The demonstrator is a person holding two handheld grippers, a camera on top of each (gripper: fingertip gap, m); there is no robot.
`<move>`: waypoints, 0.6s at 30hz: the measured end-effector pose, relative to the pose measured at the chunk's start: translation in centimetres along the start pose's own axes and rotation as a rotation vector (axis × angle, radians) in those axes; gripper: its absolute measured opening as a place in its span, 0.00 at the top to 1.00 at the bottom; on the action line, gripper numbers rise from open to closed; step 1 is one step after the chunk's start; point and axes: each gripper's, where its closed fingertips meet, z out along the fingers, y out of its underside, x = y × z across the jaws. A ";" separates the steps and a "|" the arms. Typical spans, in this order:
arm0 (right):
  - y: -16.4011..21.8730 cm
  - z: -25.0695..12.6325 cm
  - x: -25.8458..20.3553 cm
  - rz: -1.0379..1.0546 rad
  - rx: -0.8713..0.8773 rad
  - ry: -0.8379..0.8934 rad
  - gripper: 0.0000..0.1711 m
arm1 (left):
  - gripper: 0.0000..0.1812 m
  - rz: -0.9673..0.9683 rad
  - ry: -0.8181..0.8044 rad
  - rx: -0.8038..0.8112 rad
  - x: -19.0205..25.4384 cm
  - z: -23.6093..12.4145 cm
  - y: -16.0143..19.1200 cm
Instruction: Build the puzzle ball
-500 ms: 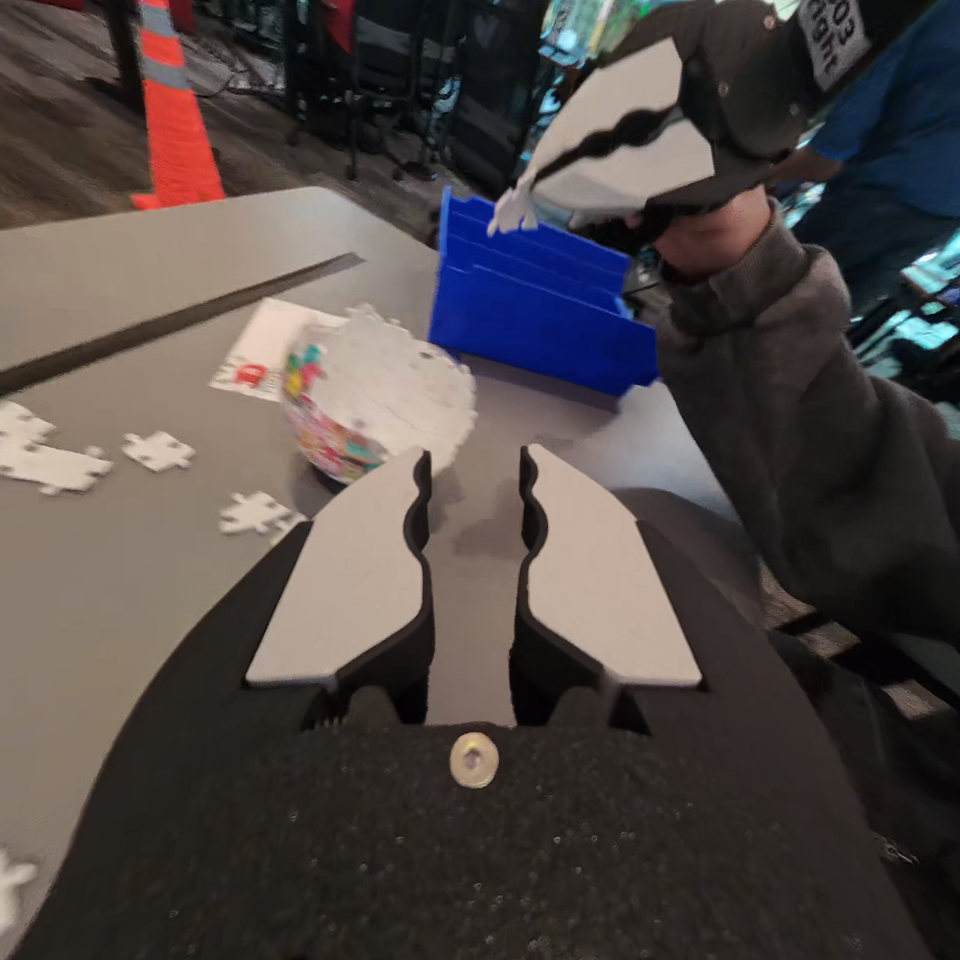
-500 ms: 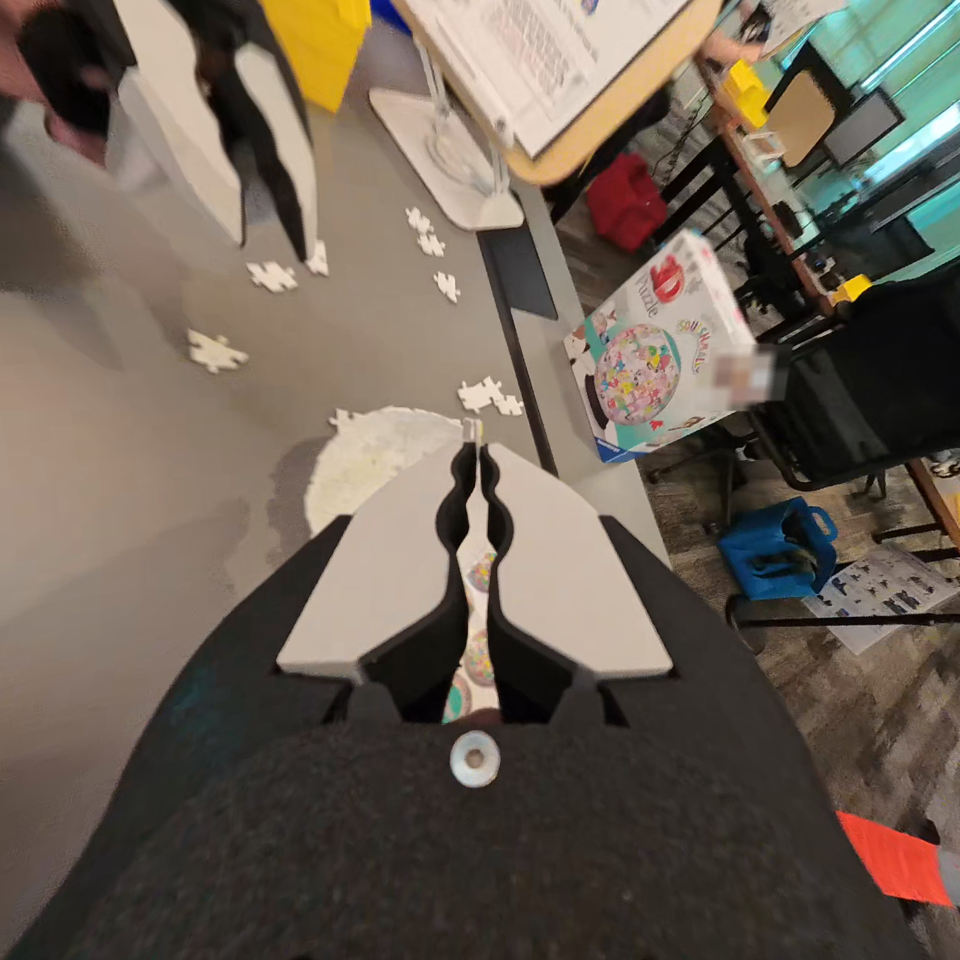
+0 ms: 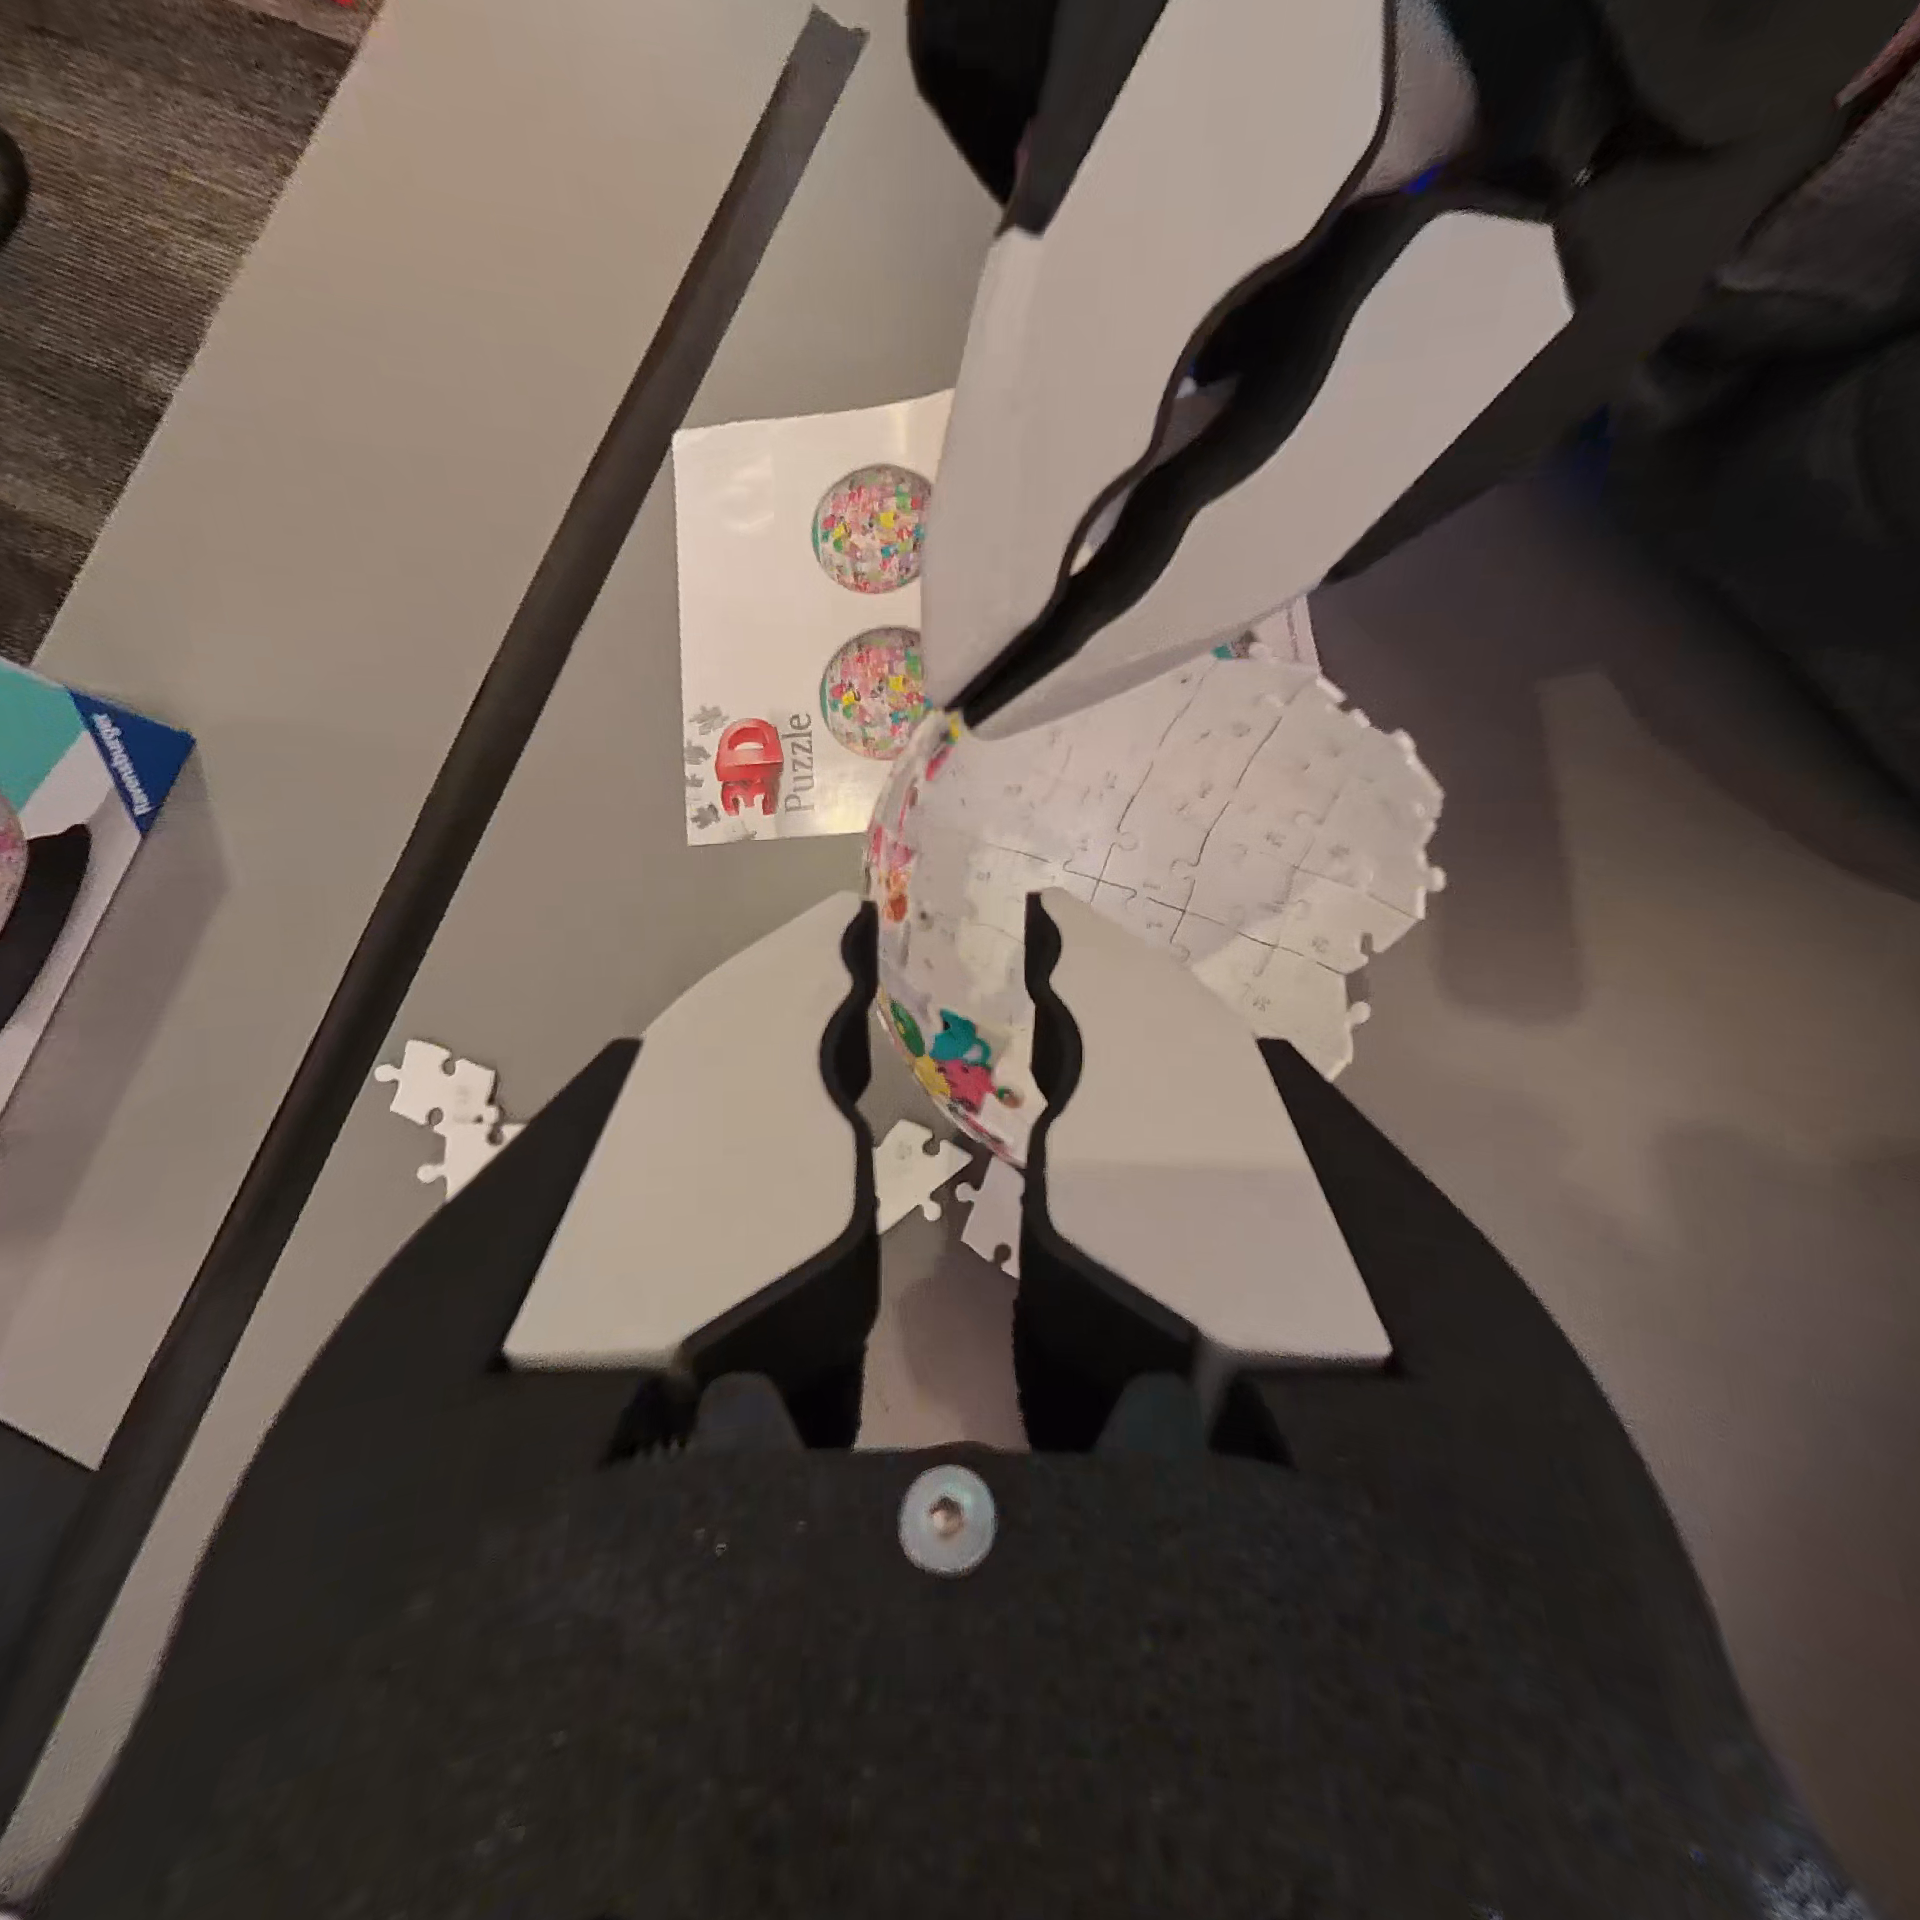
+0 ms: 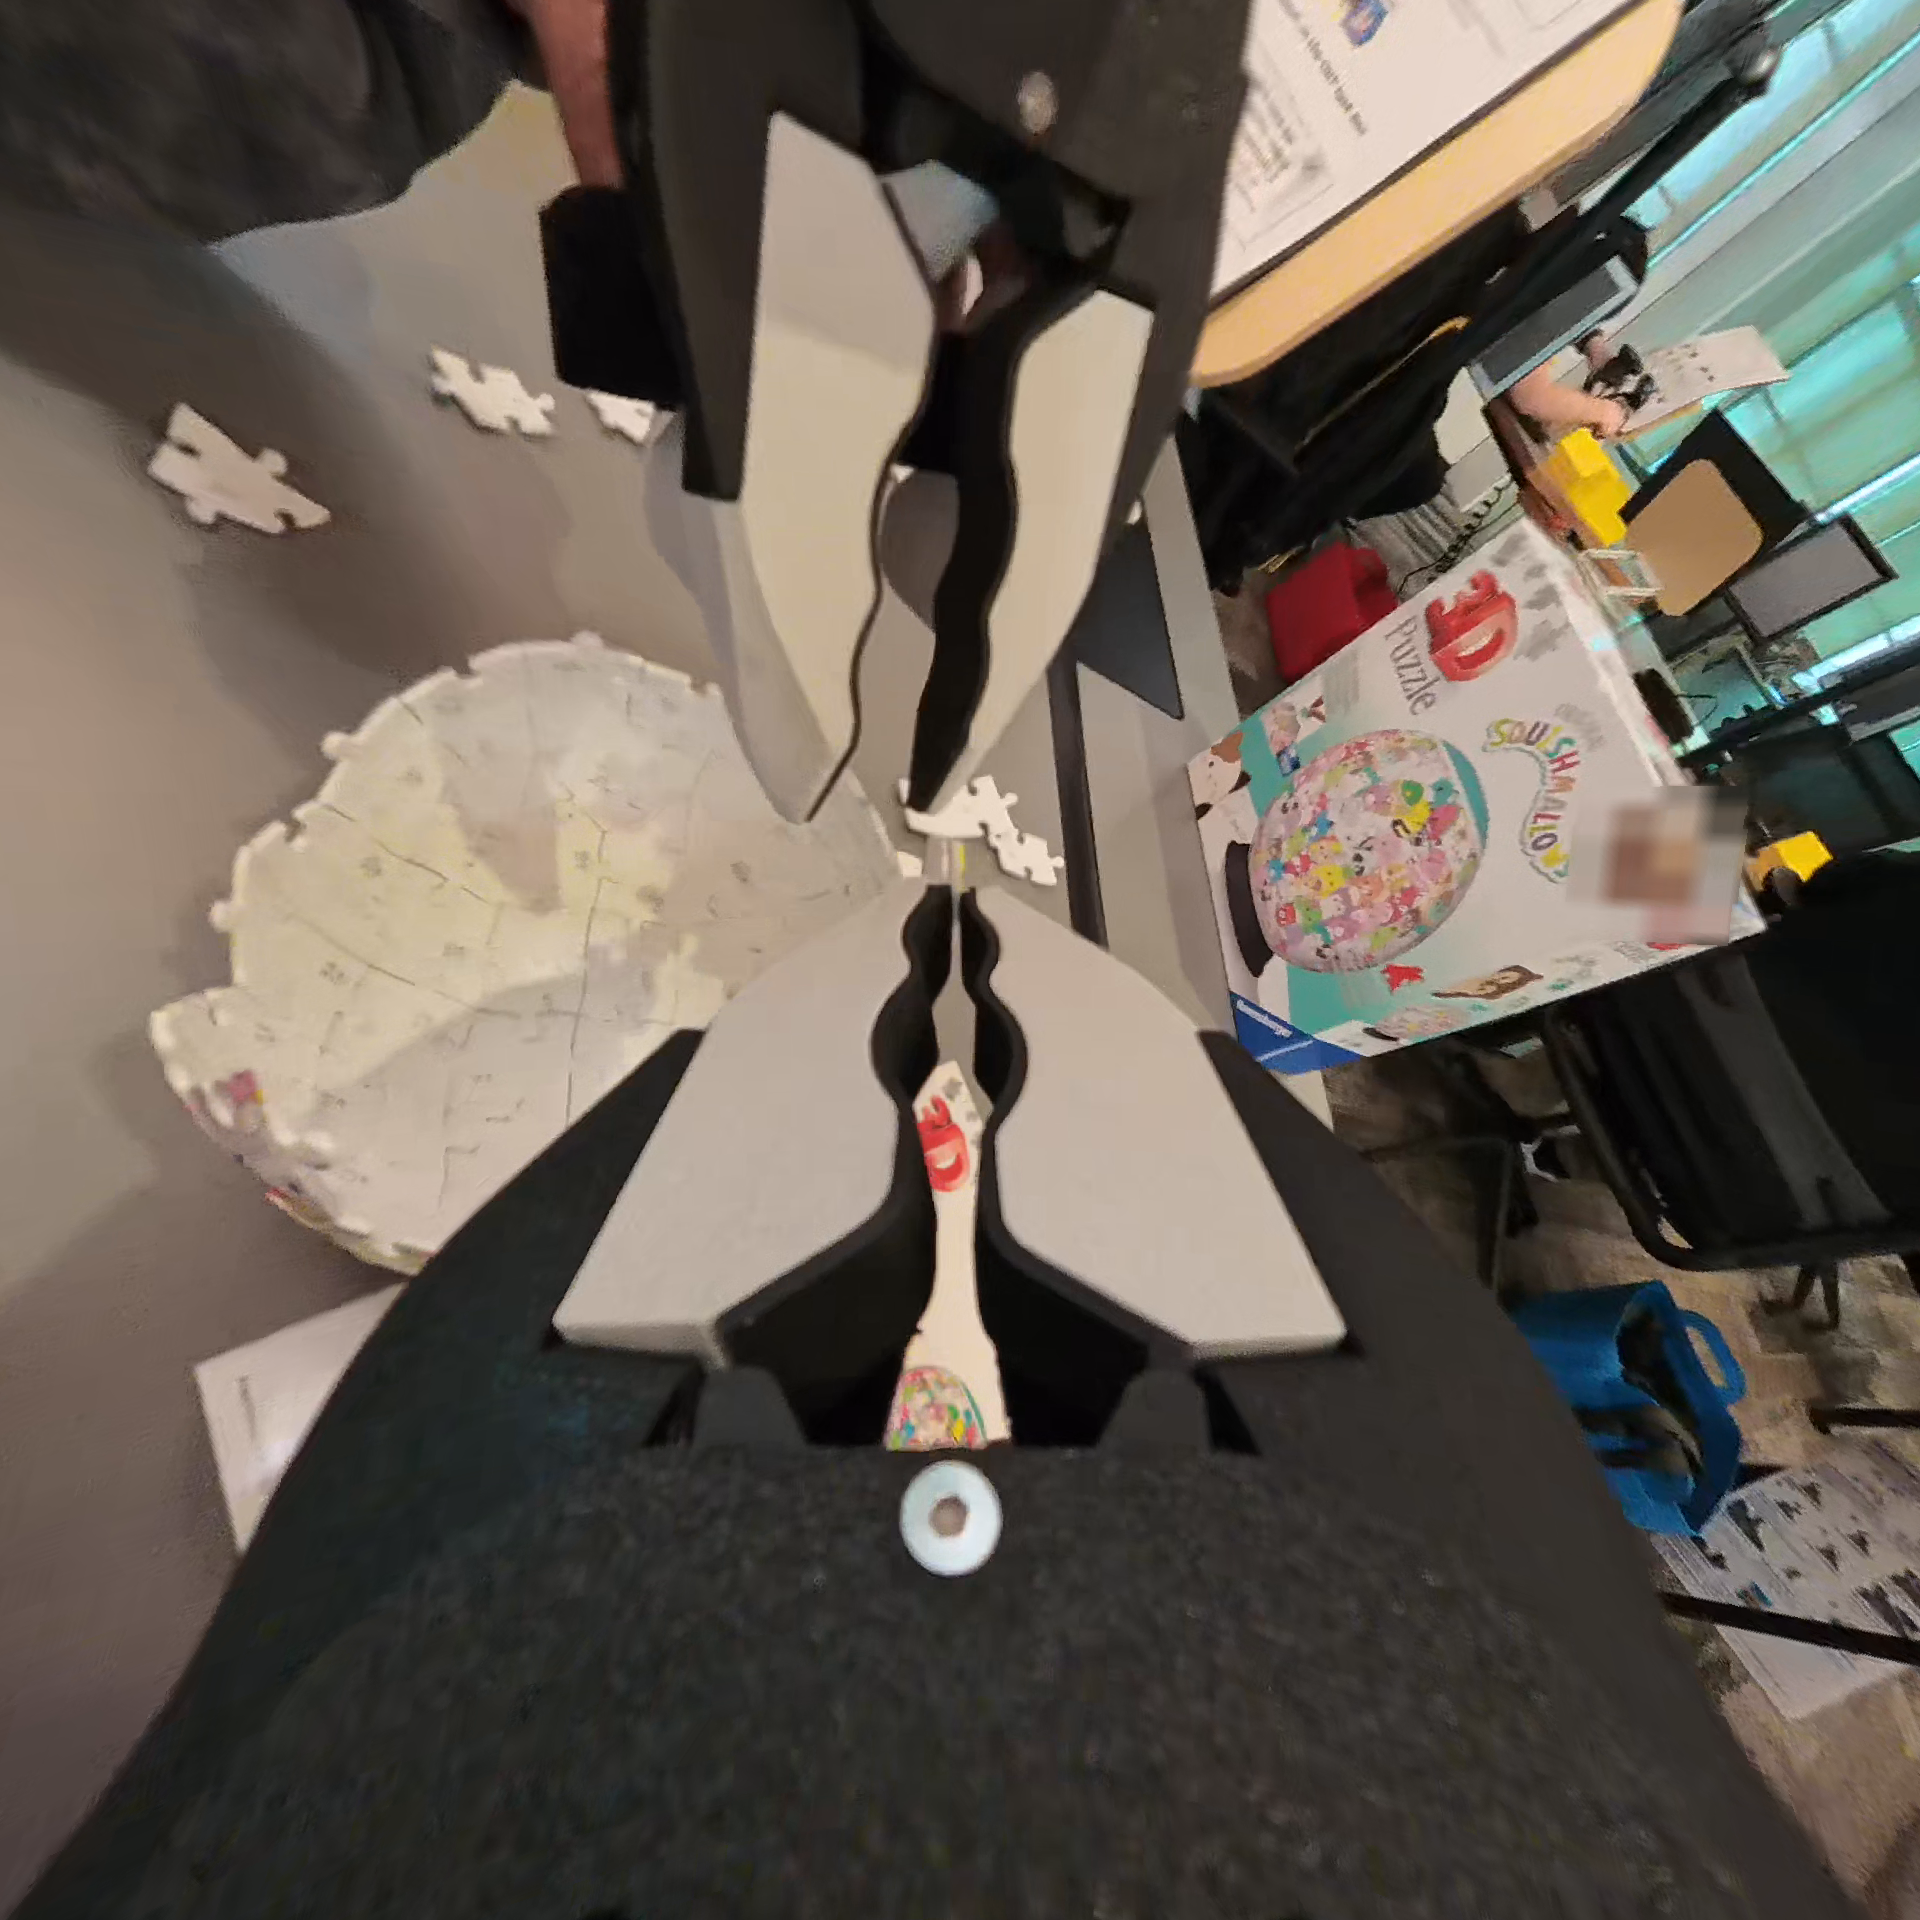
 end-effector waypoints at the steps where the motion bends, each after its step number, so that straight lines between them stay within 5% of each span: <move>1: 0.3 0.1 0.0 -0.014 -0.009 -0.002 0.99 | 0.86 0.005 0.007 -0.014 -0.1 0.3 0.0; 5: 0.3 0.5 -0.1 -0.017 0.010 -0.016 0.99 | 0.93 0.026 0.016 -0.048 -0.8 1.3 0.4; 18: 1.6 0.5 0.3 0.111 -0.025 -0.073 0.99 | 0.95 -0.014 0.179 0.007 -1.4 2.4 1.0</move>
